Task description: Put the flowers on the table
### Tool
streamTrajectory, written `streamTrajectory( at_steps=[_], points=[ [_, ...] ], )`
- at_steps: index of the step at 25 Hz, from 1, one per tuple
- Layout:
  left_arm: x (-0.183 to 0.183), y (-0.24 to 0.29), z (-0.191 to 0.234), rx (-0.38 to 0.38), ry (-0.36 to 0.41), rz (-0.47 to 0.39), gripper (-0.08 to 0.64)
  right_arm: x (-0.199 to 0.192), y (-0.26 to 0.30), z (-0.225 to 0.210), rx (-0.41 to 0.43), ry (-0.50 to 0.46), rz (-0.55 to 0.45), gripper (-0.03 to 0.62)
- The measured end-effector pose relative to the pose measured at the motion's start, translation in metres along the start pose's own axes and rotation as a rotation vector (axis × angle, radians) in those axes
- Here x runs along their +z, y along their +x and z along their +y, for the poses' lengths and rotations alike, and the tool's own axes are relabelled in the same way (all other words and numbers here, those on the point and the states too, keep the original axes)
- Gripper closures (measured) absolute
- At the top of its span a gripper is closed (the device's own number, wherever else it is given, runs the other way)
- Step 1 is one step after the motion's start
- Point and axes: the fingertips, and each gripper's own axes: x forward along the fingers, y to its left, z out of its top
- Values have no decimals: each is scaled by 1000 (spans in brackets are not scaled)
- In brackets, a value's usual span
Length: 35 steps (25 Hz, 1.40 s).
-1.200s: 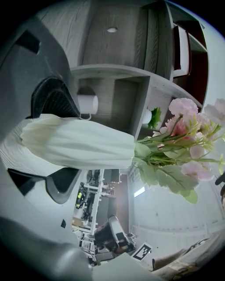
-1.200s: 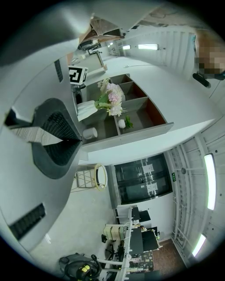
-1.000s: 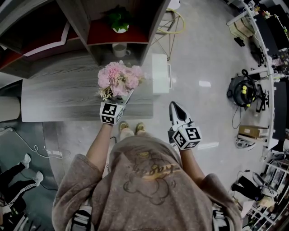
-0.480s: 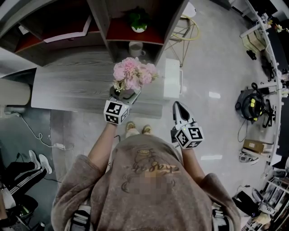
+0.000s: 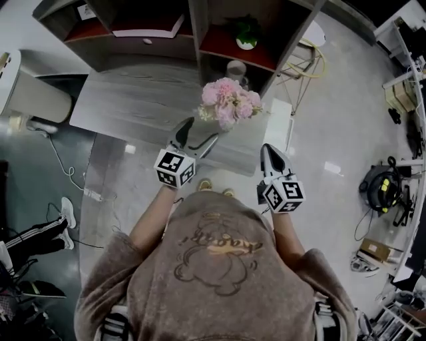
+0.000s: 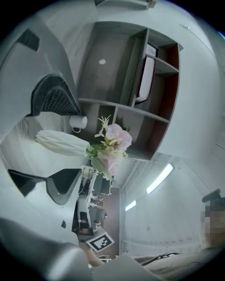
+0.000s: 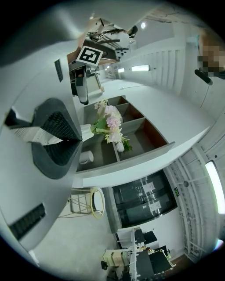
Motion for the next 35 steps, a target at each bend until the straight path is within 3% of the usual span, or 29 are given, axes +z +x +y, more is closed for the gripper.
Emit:
streamTrajectory(
  at_steps=[7, 12, 13, 19, 23, 35],
  points=[
    [21, -48, -1, 81, -36, -66, 190, 9, 5, 24, 81, -49, -4, 607],
    [24, -69, -4, 147, -13, -79, 197, 12, 4, 37, 103, -67, -8, 607],
    [24, -72, -4, 157, -6, -83, 210, 12, 3, 38, 105, -70, -9, 607],
    [25, -87, -8, 193, 33, -118, 439, 10, -4, 45, 94, -78, -20, 607],
    [21, -92, -7, 216, 34, -118, 517, 8, -9, 46, 90, -80, -21, 607],
    [5, -91, -1, 215, -44, -89, 543, 3, -17, 48, 81, -91, -26, 607]
  ],
)
